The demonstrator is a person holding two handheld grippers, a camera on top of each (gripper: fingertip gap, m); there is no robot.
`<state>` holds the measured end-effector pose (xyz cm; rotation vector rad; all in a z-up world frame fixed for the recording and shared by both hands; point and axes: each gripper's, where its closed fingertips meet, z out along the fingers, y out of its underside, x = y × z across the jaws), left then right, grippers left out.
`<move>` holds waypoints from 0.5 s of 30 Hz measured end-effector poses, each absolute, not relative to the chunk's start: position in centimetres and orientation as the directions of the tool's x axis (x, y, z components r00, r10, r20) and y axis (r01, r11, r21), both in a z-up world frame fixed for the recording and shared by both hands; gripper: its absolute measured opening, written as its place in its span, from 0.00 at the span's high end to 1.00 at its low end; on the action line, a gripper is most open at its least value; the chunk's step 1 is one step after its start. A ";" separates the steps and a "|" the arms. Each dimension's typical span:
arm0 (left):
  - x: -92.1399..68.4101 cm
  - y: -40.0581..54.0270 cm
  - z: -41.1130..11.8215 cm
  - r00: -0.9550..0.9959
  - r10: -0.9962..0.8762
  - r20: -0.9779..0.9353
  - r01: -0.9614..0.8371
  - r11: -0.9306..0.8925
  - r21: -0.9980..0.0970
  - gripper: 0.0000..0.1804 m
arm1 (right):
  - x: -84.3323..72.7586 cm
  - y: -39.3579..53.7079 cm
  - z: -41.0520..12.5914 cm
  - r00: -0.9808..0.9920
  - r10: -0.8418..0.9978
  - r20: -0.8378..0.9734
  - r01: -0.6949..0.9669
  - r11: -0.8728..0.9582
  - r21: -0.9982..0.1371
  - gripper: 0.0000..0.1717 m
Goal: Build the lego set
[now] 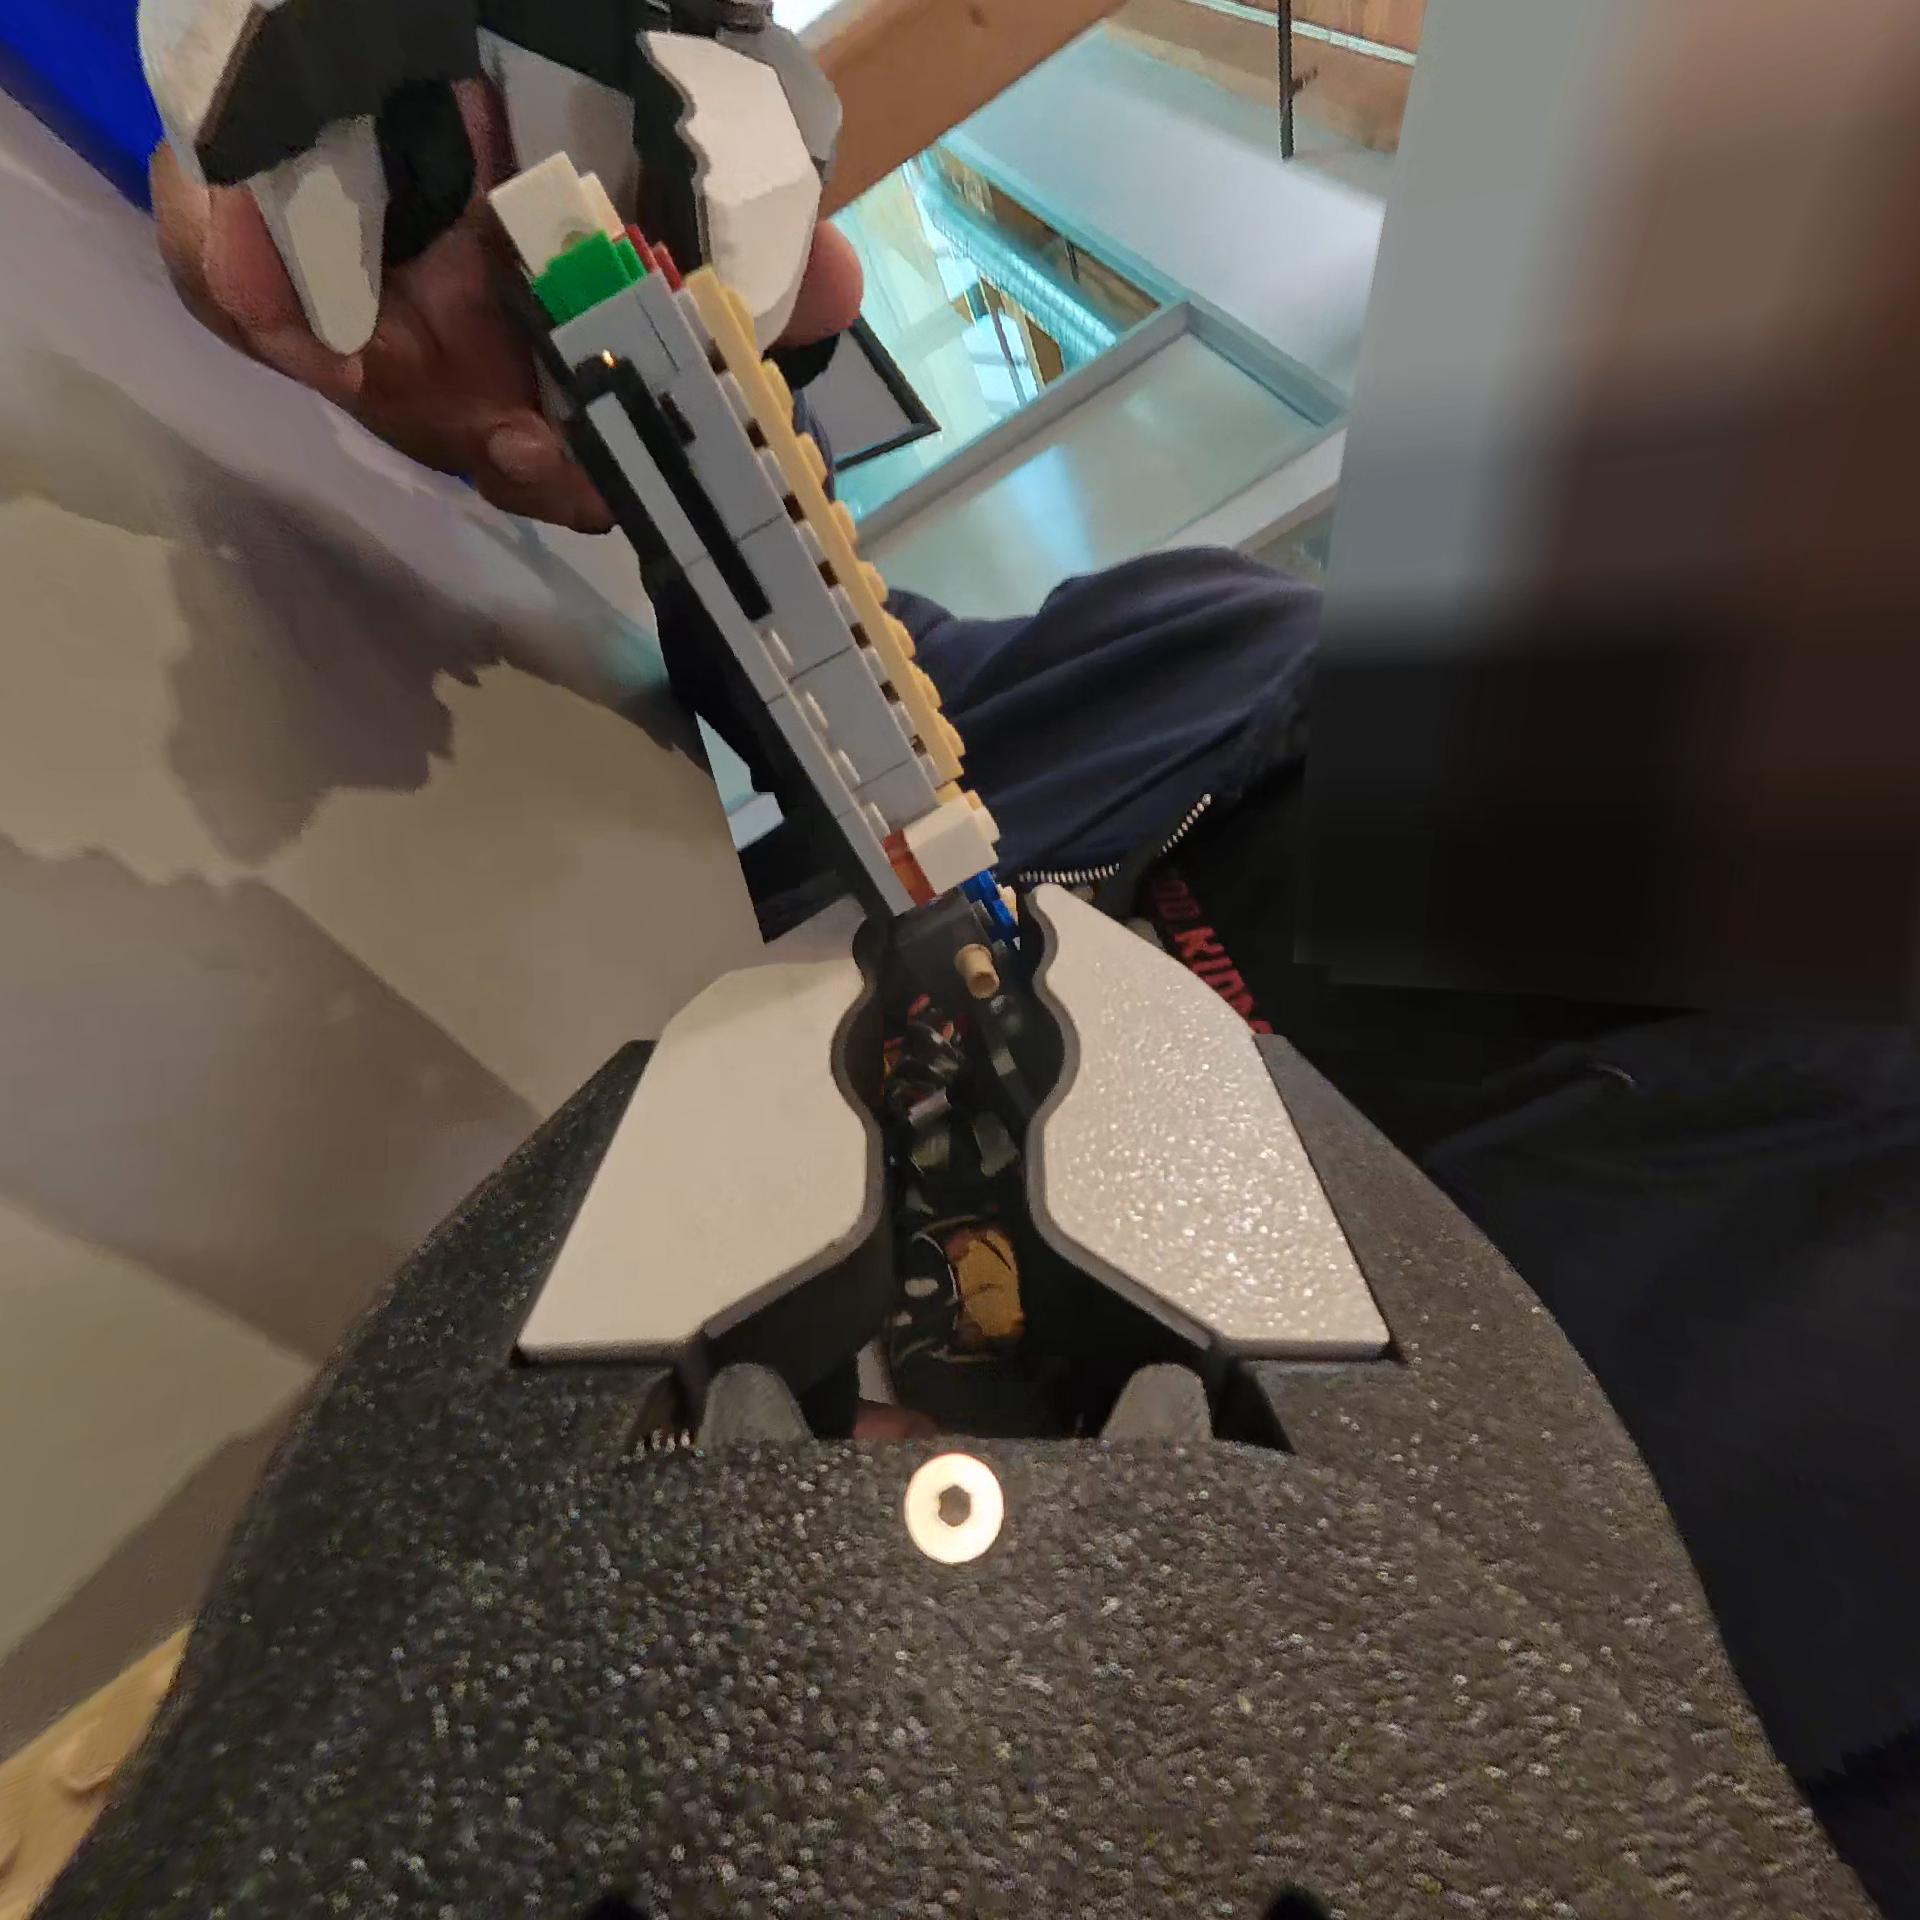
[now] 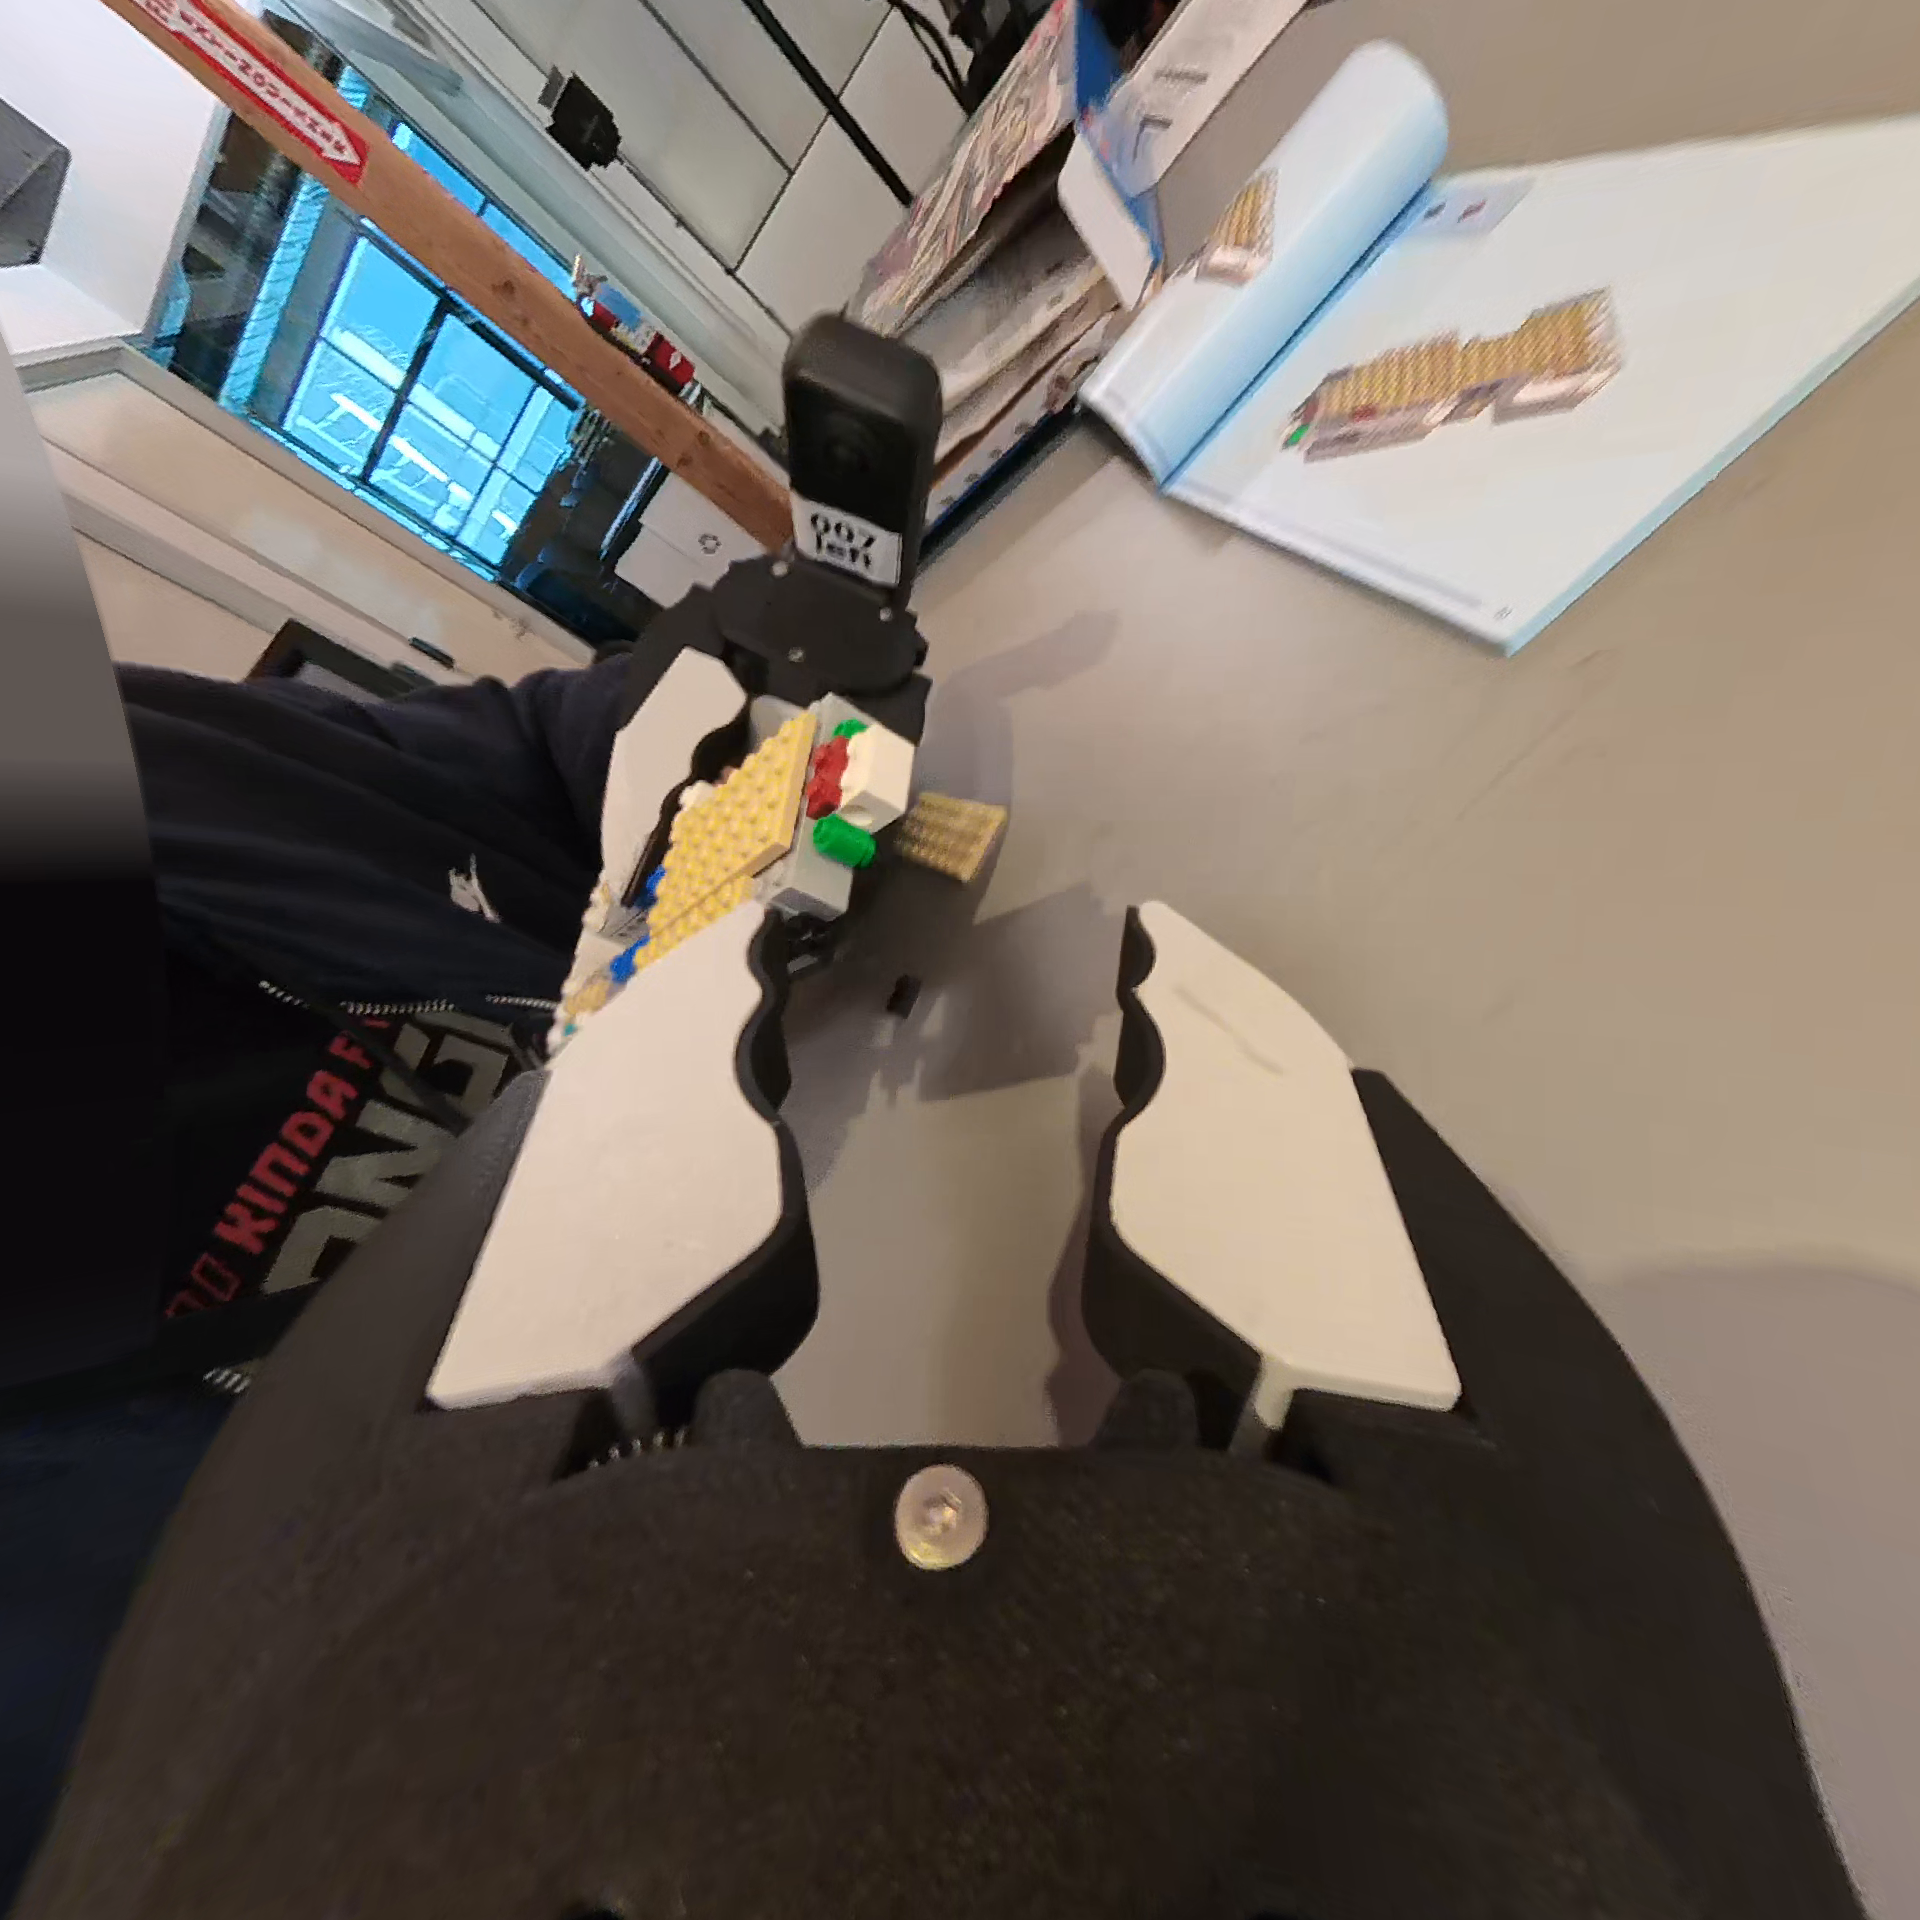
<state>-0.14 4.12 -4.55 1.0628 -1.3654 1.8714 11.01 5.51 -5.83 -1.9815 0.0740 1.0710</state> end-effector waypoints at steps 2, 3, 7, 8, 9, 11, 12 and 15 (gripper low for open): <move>-1.0 3.6 -4.7 -0.501 0.016 0.865 -0.841 -0.246 -0.483 0.88 | 9.9 4.6 -5.9 0.600 0.337 -0.726 -0.416 -0.643 -0.643 0.64; -1.5 3.4 -4.8 -0.498 0.019 0.867 -0.850 -0.210 -0.484 0.87 | 9.4 4.3 -5.7 0.588 0.346 -0.731 -0.418 -0.644 -0.641 0.64; -4.2 2.5 -5.3 -0.506 0.063 0.860 -0.862 -0.050 -0.504 0.87 | 7.4 3.0 -5.4 0.542 0.365 -0.757 -0.434 -0.650 -0.624 0.65; -5.0 2.4 -5.3 -0.501 0.085 0.861 -0.865 -0.016 -0.501 0.87 | 6.7 2.7 -5.5 0.525 0.364 -0.769 -0.442 -0.656 -0.613 0.65; -5.7 2.2 -5.2 -0.492 0.112 0.863 -0.868 0.012 -0.496 0.87 | 6.0 2.4 -5.6 0.508 0.363 -0.781 -0.445 -0.666 -0.599 0.65; -6.9 2.0 -5.0 -0.464 0.170 0.870 -0.877 0.054 -0.478 0.87 | 4.5 1.8 -6.1 0.484 0.362 -0.797 -0.443 -0.684 -0.580 0.65; -7.2 1.9 -5.0 -0.449 0.183 0.875 -0.882 0.066 -0.466 0.87 | 3.8 1.6 -6.4 0.477 0.357 -0.803 -0.444 -0.691 -0.571 0.65; -7.9 1.7 -5.0 -0.413 0.209 0.886 -0.894 0.094 -0.438 0.87 | 1.6 0.8 -6.6 0.437 0.371 -0.820 -0.439 -0.708 -0.554 0.65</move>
